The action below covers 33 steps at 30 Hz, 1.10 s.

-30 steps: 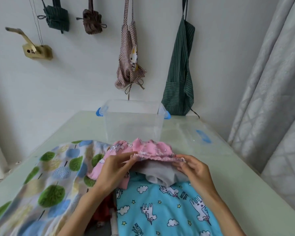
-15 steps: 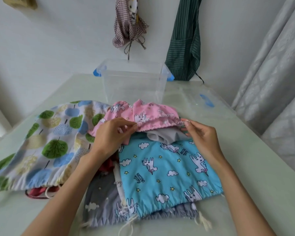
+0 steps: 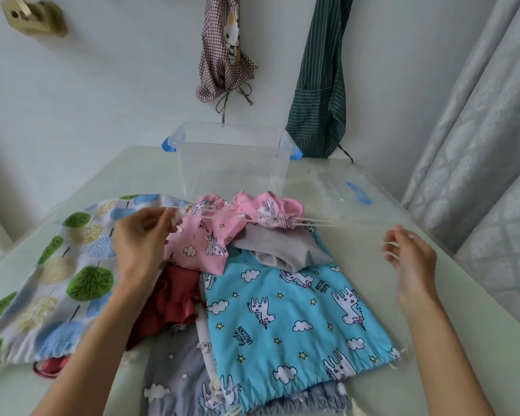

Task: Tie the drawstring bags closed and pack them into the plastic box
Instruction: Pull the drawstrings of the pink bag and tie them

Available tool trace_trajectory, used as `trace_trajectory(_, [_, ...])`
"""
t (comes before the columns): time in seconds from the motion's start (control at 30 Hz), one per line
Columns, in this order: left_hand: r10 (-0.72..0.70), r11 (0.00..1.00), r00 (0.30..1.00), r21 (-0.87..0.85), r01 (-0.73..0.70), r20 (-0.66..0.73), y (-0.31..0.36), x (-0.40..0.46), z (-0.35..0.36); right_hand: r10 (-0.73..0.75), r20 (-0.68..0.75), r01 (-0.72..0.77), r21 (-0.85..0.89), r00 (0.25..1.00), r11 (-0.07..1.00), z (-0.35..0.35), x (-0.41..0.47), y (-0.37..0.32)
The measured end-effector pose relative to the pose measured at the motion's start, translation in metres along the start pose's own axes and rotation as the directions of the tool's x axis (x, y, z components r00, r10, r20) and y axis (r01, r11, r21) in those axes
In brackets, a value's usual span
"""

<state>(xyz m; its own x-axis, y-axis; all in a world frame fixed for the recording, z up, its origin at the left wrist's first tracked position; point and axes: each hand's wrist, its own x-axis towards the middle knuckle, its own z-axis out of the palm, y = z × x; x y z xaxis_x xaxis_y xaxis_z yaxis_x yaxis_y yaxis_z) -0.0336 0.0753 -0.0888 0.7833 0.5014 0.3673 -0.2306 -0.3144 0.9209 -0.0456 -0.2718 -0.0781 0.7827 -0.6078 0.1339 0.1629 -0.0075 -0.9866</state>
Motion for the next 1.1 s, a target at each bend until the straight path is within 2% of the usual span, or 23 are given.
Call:
trace_trajectory(0.07, [-0.002,0.996,1.0,0.088,-0.001,0.024,-0.005,0.0,-0.001,0.04,-0.02,-0.042,-0.119,0.999,0.992,-0.004,0.002,0.007])
trace_trajectory(0.2, [-0.065,0.934,0.989,0.358,0.013,0.134,-0.001,-0.004,-0.003,0.104,0.092,-0.057,-0.414,0.99,0.908,0.001,-0.001,0.022])
trace_trajectory(0.23, [-0.064,0.913,0.987,0.408,-0.001,0.147,0.005,-0.005,-0.004,0.061,0.082,-0.015,-0.481,0.995,0.877,0.002,-0.003,0.022])
trace_trajectory(0.3, [0.008,0.911,0.992,0.409,-0.058,0.123,0.025,-0.011,-0.005,-0.123,0.079,0.146,-0.576,0.989,0.805,0.006,-0.013,0.014])
trace_trajectory(0.37, [0.14,0.927,0.983,0.332,-0.173,0.12,0.046,-0.02,0.001,-0.297,0.142,0.327,-0.51,0.944,0.795,0.015,-0.029,0.0])
trace_trajectory(0.4, [0.182,0.927,0.966,0.297,-0.23,0.183,0.054,-0.024,0.007,-0.332,0.205,0.39,-0.448,0.921,0.805,0.02,-0.036,-0.006])
trace_trajectory(0.47, [0.198,0.886,0.896,0.319,-0.337,0.398,0.064,-0.032,0.025,-0.266,0.414,0.435,-0.394,0.871,0.81,0.032,-0.045,-0.015])
trace_trajectory(0.53, [0.126,0.812,0.803,0.404,-0.421,0.583,0.064,-0.033,0.044,-0.149,0.6,0.498,-0.473,0.786,0.727,0.044,-0.046,-0.017])
trace_trajectory(0.63, [0.0,0.713,0.73,0.512,-0.48,0.684,0.062,-0.027,0.067,-0.035,0.682,0.567,-0.577,0.73,0.587,0.054,-0.04,-0.018])
trace_trajectory(0.7, [-0.017,0.685,0.713,0.528,-0.503,0.701,0.063,-0.016,0.075,-0.044,0.683,0.575,-0.577,0.729,0.58,0.061,-0.033,-0.025])
trace_trajectory(0.77, [-0.029,0.741,0.679,0.472,-0.478,0.734,0.067,-0.002,0.078,-0.049,0.685,0.555,-0.545,0.727,0.628,0.068,-0.025,-0.035])
trace_trajectory(0.83, [-0.011,0.832,0.654,0.37,-0.413,0.756,0.075,0.011,0.078,0.055,0.708,0.489,-0.541,0.704,0.684,0.077,-0.016,-0.049])
trace_trajectory(0.93, [0.075,0.886,0.686,0.267,-0.379,0.724,0.082,0.028,0.078,0.238,0.748,0.449,-0.587,0.62,0.674,0.09,-0.002,-0.065])
trace_trajectory(1.03, [0.108,0.899,0.651,0.205,-0.386,0.751,0.083,0.033,0.077,0.222,0.788,0.475,-0.542,0.575,0.693,0.096,0.007,-0.078])
trace_trajectory(1.1, [0.106,0.947,0.628,0.115,-0.3,0.771,0.082,0.031,0.076,0.199,0.837,0.466,-0.463,0.509,0.754,0.096,0.005,-0.085])
